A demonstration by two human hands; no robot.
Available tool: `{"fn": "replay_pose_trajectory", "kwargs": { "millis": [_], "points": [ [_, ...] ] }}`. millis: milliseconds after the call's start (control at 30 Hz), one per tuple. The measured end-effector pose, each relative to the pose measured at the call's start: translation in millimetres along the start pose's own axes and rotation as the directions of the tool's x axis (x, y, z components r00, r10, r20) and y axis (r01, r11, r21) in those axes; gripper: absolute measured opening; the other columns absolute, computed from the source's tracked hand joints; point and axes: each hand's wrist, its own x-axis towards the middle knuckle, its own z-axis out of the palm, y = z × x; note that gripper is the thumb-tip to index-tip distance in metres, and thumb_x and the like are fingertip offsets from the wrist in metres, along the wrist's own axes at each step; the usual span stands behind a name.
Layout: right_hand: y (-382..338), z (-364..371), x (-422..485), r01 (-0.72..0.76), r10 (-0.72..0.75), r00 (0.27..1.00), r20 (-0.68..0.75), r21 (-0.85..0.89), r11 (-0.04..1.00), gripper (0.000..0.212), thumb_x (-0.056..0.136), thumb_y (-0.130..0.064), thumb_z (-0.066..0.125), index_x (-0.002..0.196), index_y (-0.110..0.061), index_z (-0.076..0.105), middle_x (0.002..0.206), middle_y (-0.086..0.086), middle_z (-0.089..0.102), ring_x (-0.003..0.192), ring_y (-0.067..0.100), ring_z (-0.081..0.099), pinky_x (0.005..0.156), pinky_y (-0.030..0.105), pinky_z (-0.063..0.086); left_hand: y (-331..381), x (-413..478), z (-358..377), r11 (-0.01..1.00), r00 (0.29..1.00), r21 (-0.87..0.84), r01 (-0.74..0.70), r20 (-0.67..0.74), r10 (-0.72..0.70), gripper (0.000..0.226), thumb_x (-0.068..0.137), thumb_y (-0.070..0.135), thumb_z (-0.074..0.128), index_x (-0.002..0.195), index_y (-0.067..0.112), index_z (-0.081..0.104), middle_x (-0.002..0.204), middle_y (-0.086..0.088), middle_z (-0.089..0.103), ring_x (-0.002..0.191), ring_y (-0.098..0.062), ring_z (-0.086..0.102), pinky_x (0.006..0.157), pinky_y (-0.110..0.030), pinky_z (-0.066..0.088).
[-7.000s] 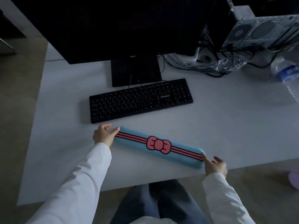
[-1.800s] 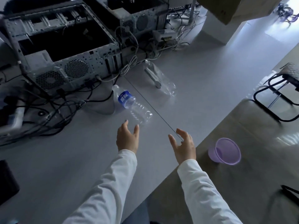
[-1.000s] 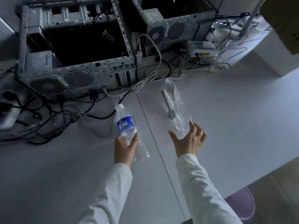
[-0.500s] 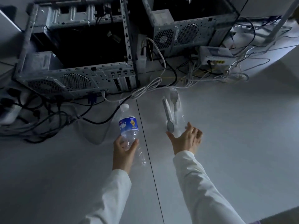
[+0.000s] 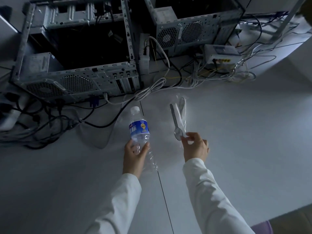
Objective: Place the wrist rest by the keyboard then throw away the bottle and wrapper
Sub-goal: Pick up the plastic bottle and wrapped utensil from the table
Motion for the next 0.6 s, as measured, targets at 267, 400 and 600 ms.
{"fn": "replay_pose_trajectory", "kwargs": {
  "millis": [267,400,600],
  "points": [
    [14.2,-17.7,-46.2,-0.029,0.037,0.997,-0.062,0.128,0.991,0.019,0.078,-0.025,0.066,0.094,-0.016,0.067,0.084,0.001,0.069,0.104,0.025,0.051,0.087,0.032,0.038,-12.2,-14.0,-7.9,0.996,0.991,0.086,-0.03,0.134,0.018,0.069,0.06,0.049,0.07,0.119,0.017,0.053,0.12,-0.012,0.062,0.109,-0.03,0.062,0.097,-0.05,0.049],
    [22.8,-29.3,-75.1,-0.054,0.084,0.982,-0.166,0.176,0.983,0.018,0.077,-0.023,0.066,0.093,-0.015,0.068,0.071,-0.011,0.059,0.101,0.027,0.053,0.08,0.028,0.035,-17.5,-23.6,-14.5,0.99,0.972,0.122,-0.067,0.234,0.037,0.068,0.057,0.05,0.071,0.115,0.016,0.057,0.116,-0.018,0.064,0.104,-0.033,0.064,0.094,-0.052,0.05],
    [56.5,-55.9,-119.5,-0.078,0.142,0.927,-0.348,0.19,0.979,0.022,0.078,-0.025,0.066,0.094,-0.009,0.068,0.094,0.009,0.074,0.099,0.031,0.054,0.066,0.019,0.023,-23.9,-51.7,-10.3,0.984,0.918,0.143,-0.107,0.394,0.042,0.051,0.076,0.032,0.069,0.12,0.015,0.05,0.121,-0.007,0.06,0.106,-0.025,0.06,0.097,-0.044,0.048]
  ]
}}
